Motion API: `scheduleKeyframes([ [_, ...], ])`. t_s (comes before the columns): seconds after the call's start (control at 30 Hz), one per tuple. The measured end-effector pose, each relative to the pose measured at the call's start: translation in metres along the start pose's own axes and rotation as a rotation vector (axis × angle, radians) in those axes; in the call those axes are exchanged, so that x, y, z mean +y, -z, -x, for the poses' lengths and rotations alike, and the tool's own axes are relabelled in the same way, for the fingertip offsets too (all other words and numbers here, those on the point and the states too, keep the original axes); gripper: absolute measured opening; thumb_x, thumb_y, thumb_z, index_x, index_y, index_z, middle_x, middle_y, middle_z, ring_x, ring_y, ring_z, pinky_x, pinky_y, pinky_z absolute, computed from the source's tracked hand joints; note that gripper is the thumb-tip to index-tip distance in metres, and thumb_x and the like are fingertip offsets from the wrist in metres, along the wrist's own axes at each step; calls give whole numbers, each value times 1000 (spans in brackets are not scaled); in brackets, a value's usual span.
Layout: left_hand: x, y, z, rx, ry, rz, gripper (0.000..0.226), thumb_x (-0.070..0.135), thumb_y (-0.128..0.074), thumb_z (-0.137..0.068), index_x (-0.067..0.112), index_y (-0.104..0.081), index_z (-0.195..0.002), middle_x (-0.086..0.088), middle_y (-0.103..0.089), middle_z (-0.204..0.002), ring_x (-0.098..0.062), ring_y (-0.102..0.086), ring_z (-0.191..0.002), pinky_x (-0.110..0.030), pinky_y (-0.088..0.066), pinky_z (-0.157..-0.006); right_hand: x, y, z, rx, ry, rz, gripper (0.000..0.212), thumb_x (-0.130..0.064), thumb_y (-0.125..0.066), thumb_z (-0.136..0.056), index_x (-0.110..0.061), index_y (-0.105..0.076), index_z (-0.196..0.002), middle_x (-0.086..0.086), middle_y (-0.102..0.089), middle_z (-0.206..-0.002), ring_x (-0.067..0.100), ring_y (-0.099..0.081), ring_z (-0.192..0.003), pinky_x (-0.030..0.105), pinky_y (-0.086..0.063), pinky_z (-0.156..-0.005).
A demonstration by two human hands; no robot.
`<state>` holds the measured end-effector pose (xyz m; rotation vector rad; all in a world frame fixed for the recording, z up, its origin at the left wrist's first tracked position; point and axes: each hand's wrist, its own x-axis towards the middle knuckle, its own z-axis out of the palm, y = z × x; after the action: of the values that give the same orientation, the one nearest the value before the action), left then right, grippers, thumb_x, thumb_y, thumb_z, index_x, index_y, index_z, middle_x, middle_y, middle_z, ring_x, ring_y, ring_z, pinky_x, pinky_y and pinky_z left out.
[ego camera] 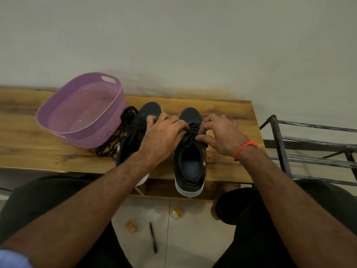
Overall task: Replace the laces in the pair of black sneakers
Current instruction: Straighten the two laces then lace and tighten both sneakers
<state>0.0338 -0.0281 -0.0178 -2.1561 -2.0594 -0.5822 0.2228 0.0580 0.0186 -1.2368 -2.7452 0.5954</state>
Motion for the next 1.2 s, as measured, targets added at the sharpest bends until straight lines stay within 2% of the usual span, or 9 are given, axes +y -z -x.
scheduleKeyframes([
  [0.13, 2, 2, 0, -7, -29, 0, 36, 46, -47, -94, 33, -73, -116, 6, -61, -120, -23, -49, -114, -42, -28, -91, -2, -2, 3, 20, 38, 21, 6, -42, -62, -94, -36, -61, -93, -10, -48, -133, 19, -33, -132, 47, -30, -104],
  [0.23, 5, 3, 1, 11, -11, -36, 29, 44, -55, -92, 30, -75, -108, 0, -54, -141, -29, -39, -133, -52, -31, -99, -2, -4, 4, 61, 59, 77, 14, -40, -62, -94, -30, -70, -100, -10, -42, -147, 20, -24, -142, 50, -26, -110],
  [0.33, 5, -1, 4, 14, -40, -157, 16, 35, -69, -91, 25, -73, -102, -4, -36, -161, -38, -17, -153, -66, -21, -111, -2, -7, 6, 112, 111, 156, 12, -38, -64, -93, -28, -71, -90, -7, -31, -159, 23, -5, -152, 55, -13, -117],
  [0.43, 3, -7, 6, 12, -79, -277, 14, 27, -73, -91, 21, -67, -102, -6, -21, -168, -47, -2, -154, -75, -7, -114, -2, -9, 10, 151, 139, 203, 13, -36, -65, -91, -27, -68, -82, -6, -23, -164, 24, 8, -154, 54, 2, -122],
  [0.73, 5, -6, 12, -4, -107, -451, 20, 15, -40, -91, 14, -52, -107, -7, -14, -170, -49, 5, -153, -79, 2, -111, -1, -26, 24, 309, 194, 227, 17, -23, -66, -86, -20, -60, -70, 4, -45, -152, 25, -14, -153, 52, -6, -124],
  [0.93, 3, -11, 17, -13, -142, -507, 7, 19, -47, -96, 15, -48, -102, -6, -14, -170, -50, 5, -152, -76, -2, -114, 10, -36, 28, 308, 230, 232, 12, -12, -61, -90, -13, -63, -79, 7, -51, -148, 26, -21, -151, 43, -4, -125],
  [1.03, 6, -14, 18, -98, -89, -498, 17, 20, -65, -93, 16, -50, -101, -7, -23, -168, -52, 0, -152, -76, -2, -114, 13, -37, 24, 222, 166, 190, 12, -18, -58, -97, -14, -65, -88, 2, -47, -152, 23, -16, -152, 37, 1, -125],
  [1.1, 12, -9, 16, -146, -58, -475, 24, 19, -69, -91, 17, -52, -107, -8, -23, -168, -51, 1, -152, -76, 0, -114, 13, -30, 22, 155, 85, 116, 12, -24, -57, -99, -17, -67, -96, -3, -43, -154, 21, -16, -152, 39, -3, -125],
  [1.2, 10, 6, 11, -188, -54, -325, 42, 23, -60, -96, 22, -47, -136, -6, -8, -171, -42, 12, -154, -71, 7, -117, 8, -16, 27, 71, -31, -117, 26, -34, -62, -97, -22, -63, -119, -2, -39, -157, 22, -30, -147, 40, -25, -120],
])
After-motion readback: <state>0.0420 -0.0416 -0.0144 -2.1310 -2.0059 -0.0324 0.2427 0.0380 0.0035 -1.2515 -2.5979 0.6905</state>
